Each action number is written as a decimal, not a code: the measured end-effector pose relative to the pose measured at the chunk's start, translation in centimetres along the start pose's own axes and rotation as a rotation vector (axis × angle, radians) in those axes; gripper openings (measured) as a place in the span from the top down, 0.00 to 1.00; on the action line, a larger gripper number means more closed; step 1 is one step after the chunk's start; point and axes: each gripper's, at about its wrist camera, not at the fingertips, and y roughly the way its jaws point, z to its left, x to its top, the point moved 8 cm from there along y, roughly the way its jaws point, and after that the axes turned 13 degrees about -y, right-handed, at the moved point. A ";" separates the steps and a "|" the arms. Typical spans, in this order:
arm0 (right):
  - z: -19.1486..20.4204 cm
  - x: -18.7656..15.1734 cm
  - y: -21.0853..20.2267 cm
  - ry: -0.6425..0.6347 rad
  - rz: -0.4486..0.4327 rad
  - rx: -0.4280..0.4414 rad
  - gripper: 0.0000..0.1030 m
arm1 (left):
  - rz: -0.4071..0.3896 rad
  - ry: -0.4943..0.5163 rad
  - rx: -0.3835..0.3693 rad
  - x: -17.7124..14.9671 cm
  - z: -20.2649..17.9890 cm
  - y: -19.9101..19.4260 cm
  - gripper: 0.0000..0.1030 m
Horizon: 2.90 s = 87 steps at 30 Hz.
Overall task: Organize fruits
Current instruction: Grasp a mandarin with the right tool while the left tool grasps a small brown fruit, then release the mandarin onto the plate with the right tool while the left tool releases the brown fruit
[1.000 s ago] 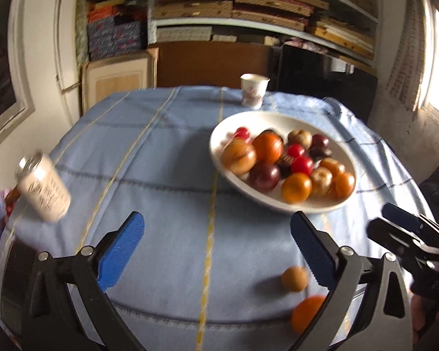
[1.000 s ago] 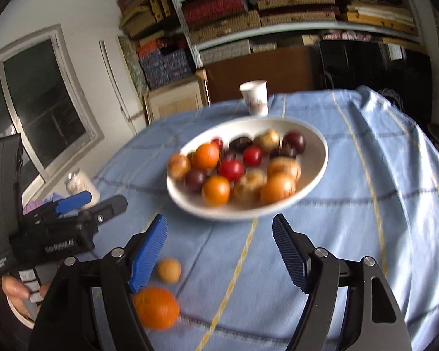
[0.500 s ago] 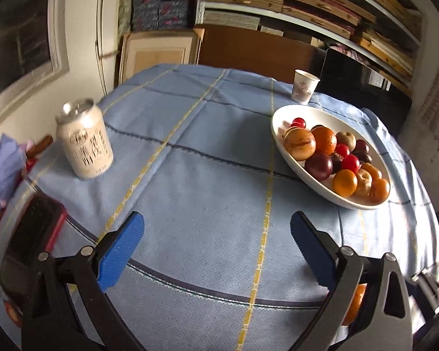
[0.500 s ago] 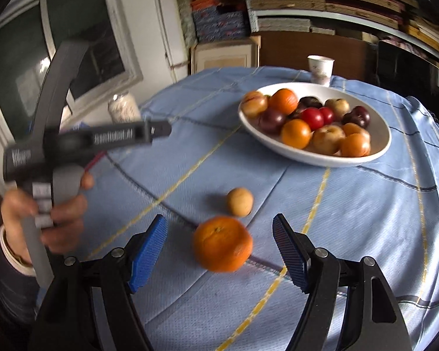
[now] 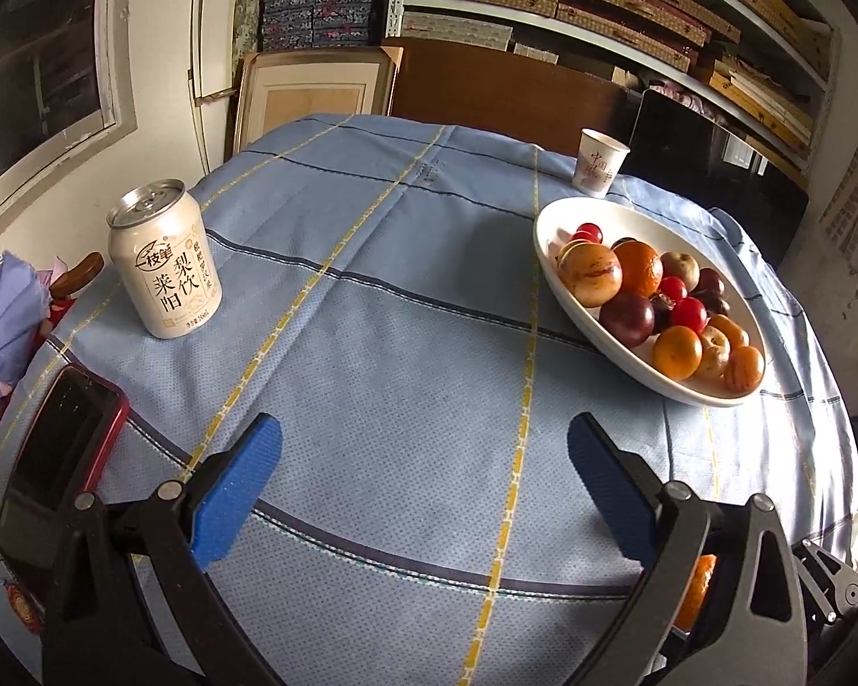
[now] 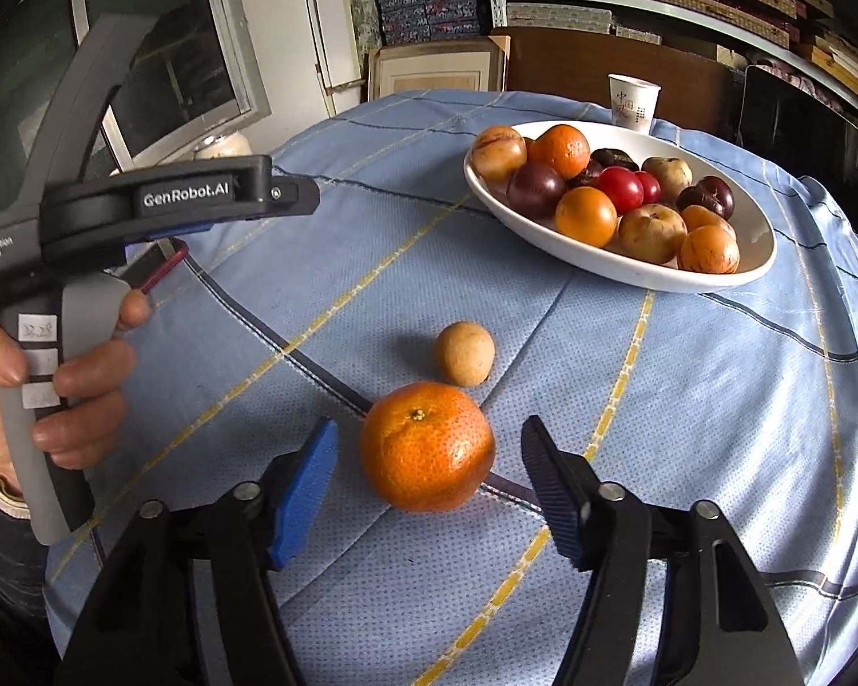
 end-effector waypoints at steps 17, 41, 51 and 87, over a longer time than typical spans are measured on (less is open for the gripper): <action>-1.3 0.2 -0.8 0.051 -0.020 0.009 0.54 | 0.021 -0.011 0.012 -0.2 0.3 0.6 0.05; -10.3 -1.6 -3.3 0.395 -0.069 -0.094 0.54 | 0.199 0.368 -0.214 -9.1 -11.6 1.7 0.36; -10.4 -1.6 -3.3 0.394 -0.066 -0.095 0.53 | 0.250 0.345 -0.212 -9.5 -11.8 3.0 0.59; -9.7 0.1 -3.3 0.307 -0.104 -0.095 0.54 | 0.136 0.284 -0.316 -4.0 -11.8 -0.5 0.73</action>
